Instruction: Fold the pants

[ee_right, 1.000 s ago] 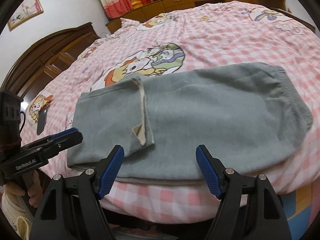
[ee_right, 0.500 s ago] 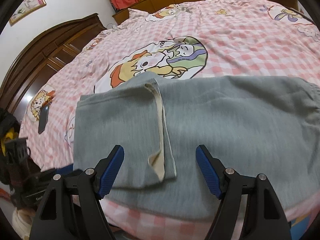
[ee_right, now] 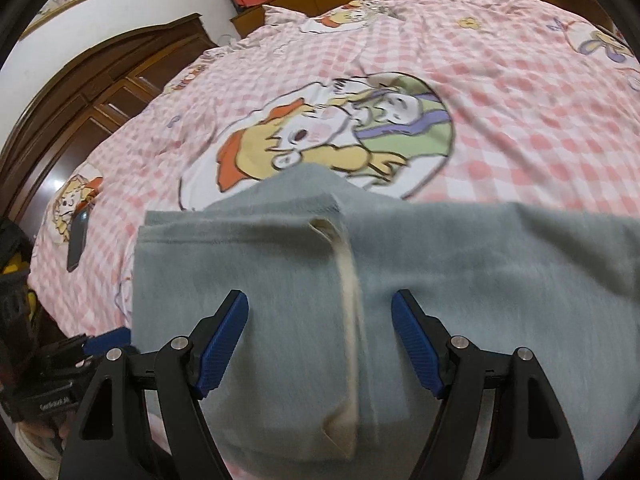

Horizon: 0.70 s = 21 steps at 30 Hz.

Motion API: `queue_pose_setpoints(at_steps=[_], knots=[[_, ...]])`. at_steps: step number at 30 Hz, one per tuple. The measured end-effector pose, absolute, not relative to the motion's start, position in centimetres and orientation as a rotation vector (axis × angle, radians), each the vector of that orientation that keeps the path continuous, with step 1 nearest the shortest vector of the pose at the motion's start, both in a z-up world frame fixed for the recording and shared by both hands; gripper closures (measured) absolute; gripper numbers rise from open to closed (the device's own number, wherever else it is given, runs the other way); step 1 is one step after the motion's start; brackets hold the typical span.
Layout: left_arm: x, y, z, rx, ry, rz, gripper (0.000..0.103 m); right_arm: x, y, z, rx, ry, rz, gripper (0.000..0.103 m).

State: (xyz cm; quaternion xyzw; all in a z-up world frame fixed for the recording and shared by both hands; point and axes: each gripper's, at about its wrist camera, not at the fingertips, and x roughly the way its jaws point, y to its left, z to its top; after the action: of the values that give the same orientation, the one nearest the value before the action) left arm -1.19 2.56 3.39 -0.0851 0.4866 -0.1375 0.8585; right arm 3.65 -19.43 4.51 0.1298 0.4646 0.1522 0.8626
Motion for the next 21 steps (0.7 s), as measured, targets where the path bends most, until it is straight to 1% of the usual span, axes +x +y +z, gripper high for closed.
queue_pose_setpoints(at_steps=[1, 3, 7, 10, 11, 12, 13, 14, 16, 19, 21], knots=[[-0.8, 2.7, 3.4, -0.182, 1.022, -0.287, 0.06, 4.0, -19.1, 4.6, 0.281, 0.97, 0.339, 0.027], [-0.1, 2.9, 3.4, -0.19, 1.027, -0.287, 0.06, 4.2, -18.6, 4.6, 0.281, 0.963, 0.36, 0.033], [1.2, 3.2, 3.6, -0.206, 1.018, -0.29, 0.06, 4.7, -17.9, 4.5, 0.239, 0.963, 0.354, 0.036], [2.3, 3.2, 4.1, -0.225, 0.99, -0.29, 0.06, 4.8, -18.0, 4.6, 0.23, 0.956, 0.356, 0.042], [2.8, 3.1, 4.3, -0.219, 0.983, -0.291, 0.06, 4.8, -18.2, 4.7, 0.24, 0.954, 0.357, 0.047], [3.0, 2.9, 4.5, -0.211, 0.98, -0.291, 0.06, 4.8, -18.4, 4.8, 0.257, 0.948, 0.346, 0.058], [3.2, 2.6, 4.7, -0.197, 0.973, -0.29, 0.06, 4.7, -18.7, 4.9, 0.275, 0.937, 0.336, 0.065], [3.3, 2.3, 4.9, -0.185, 0.962, -0.292, 0.061, 4.6, -18.9, 5.1, 0.294, 0.925, 0.333, 0.075], [3.4, 1.7, 5.3, -0.181, 0.944, -0.312, 0.061, 4.2, -19.4, 5.6, 0.319, 0.892, 0.333, 0.079], [3.3, 0.7, 5.7, -0.166, 0.907, -0.366, 0.077, 3.8, -19.6, 5.9, 0.326, 0.884, 0.333, 0.081], [3.4, 0.2, 5.7, -0.145, 0.902, -0.371, 0.077, 3.9, -19.7, 5.7, 0.328, 0.905, 0.315, 0.081]])
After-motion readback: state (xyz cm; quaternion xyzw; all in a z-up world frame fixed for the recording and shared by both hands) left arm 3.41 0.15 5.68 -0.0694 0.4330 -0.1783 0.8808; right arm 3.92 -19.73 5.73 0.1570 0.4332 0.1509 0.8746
